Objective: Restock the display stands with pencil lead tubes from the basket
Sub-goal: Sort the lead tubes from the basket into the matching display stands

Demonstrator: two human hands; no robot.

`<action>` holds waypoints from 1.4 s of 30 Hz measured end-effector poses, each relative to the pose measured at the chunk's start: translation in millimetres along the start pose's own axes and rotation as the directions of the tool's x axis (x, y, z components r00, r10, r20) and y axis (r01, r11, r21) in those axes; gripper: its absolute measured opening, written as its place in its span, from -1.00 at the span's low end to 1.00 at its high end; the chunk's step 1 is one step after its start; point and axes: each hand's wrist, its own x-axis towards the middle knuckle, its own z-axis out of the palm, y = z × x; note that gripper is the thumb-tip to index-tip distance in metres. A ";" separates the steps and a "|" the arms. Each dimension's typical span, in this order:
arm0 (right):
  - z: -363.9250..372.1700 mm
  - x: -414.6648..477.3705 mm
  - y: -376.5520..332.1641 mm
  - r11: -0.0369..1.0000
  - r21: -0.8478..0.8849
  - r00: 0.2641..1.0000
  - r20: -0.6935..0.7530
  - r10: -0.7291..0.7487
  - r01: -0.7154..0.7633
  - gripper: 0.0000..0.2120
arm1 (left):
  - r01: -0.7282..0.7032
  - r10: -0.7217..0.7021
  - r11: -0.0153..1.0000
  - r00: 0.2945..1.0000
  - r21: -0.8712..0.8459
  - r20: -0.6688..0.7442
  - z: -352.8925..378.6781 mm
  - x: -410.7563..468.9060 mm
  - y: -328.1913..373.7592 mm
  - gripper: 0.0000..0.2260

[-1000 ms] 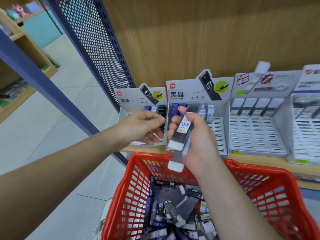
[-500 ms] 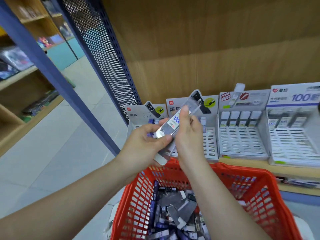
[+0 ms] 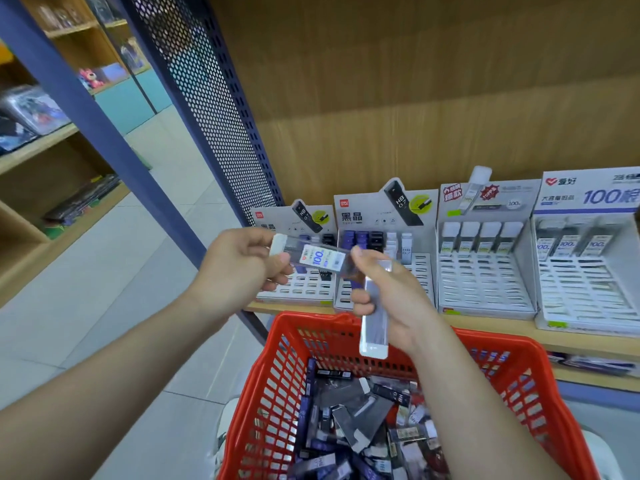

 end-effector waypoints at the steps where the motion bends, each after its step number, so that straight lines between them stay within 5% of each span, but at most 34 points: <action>1: -0.5 -0.6 1.4 1.000 -0.019 0.999 0.050 0.006 -0.005 -0.84 | -0.001 0.000 1.000 1.000 0.012 0.009 -1.3 1.7 -3.0 -0.90; 8: -4.2 2.2 18.9 0.973 -0.207 0.975 0.170 0.143 -0.107 -0.89 | -0.082 0.077 0.995 0.993 0.053 0.088 4.0 10.6 -12.5 -0.86; 12: -8.7 6.0 20.7 0.961 -0.220 0.979 0.078 0.189 -0.168 -0.86 | -0.168 0.154 0.975 0.982 0.142 0.109 6.8 17.9 -11.4 -0.87; 17: -31.1 3.3 1.1 0.904 0.404 0.988 -0.012 0.157 -0.139 -0.58 | -0.211 0.202 0.966 0.977 0.148 0.072 9.5 34.7 -10.1 -0.78; 22: -69.3 -1.7 -19.8 0.723 0.674 0.960 -0.274 0.053 0.152 -0.75 | -0.313 0.296 0.940 0.946 0.136 0.131 49.1 60.0 13.5 -0.85; 30: -105.3 -6.3 -20.0 0.614 0.695 0.833 -0.542 0.108 0.373 -0.80 | -0.501 0.457 0.806 0.865 0.314 0.207 156.8 100.5 50.3 -0.93; 33: -119.7 -7.5 -14.2 0.662 0.653 0.770 -0.614 0.177 0.369 -0.76 | -0.526 0.468 0.738 0.850 0.422 0.242 187.5 113.6 54.1 -0.88; 38: -135.4 -14.5 -25.0 0.689 0.623 0.739 -0.647 0.187 0.371 -0.75 | -0.519 0.457 0.817 0.849 0.252 0.266 220.7 128.0 57.9 -0.82; 42: -154.3 -20.5 -41.7 0.790 0.417 0.662 -0.749 0.018 0.450 -0.78 | -0.568 0.512 0.815 0.798 0.113 0.320 262.9 122.7 87.6 -0.81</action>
